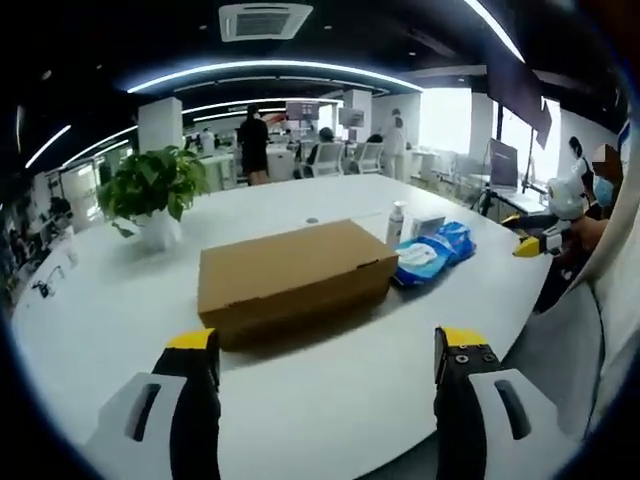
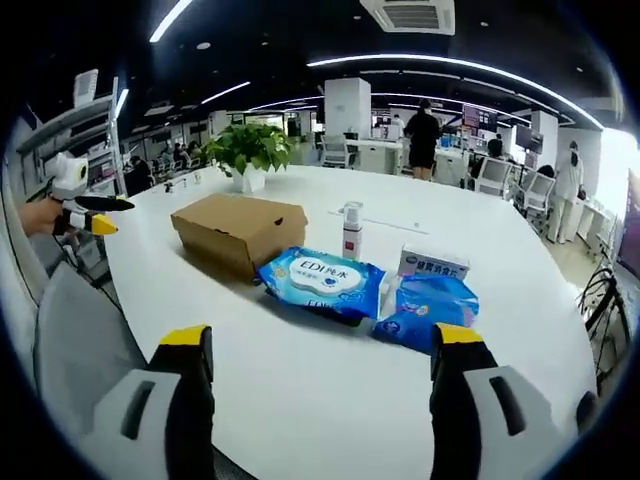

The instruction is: Operate the shoe box by opening the lid, removing the specified soft item, and placing it in the target area until the item is outside and the box remains undamaged.

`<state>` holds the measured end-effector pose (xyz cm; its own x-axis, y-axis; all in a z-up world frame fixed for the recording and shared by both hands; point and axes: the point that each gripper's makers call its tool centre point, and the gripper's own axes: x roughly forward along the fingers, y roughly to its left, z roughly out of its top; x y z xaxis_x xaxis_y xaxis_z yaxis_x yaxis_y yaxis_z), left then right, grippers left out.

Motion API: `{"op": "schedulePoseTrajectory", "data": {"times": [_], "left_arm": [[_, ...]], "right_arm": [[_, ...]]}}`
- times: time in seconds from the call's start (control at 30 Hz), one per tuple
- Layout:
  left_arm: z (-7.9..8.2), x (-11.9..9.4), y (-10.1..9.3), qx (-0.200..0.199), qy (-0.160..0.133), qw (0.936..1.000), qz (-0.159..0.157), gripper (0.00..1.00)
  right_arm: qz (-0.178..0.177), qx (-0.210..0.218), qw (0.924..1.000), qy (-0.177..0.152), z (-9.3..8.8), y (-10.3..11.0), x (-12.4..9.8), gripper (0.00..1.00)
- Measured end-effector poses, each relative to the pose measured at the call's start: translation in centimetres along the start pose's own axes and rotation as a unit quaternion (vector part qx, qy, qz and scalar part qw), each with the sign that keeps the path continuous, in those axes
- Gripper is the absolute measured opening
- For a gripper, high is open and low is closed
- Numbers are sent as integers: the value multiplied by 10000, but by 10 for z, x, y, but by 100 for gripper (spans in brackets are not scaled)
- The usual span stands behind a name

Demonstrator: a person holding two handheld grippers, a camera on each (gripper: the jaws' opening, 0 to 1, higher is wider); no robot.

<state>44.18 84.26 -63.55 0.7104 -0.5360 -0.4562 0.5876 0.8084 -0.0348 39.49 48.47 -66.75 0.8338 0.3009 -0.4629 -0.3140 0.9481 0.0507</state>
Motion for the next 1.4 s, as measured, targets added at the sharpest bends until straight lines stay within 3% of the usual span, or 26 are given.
{"op": "schedulePoseTrajectory", "data": {"times": [0.2,0.5,0.73,1.4], "left_arm": [[-5,-7,-6,-73,53,9999,-47,100],[-6,-19,2,-157,-34,9998,139,100],[-4,-23,5,-272,-137,9994,166,100],[-4,-26,8,-88,-137,9996,210,100]], "right_arm": [[-38,71,10000,38,-2,8,-9,96],[-2,-5,10000,19,-2,21,-22,96],[-42,56,10000,52,-8,22,-25,96],[-140,119,9998,26,-6,13,-26,96]]}}
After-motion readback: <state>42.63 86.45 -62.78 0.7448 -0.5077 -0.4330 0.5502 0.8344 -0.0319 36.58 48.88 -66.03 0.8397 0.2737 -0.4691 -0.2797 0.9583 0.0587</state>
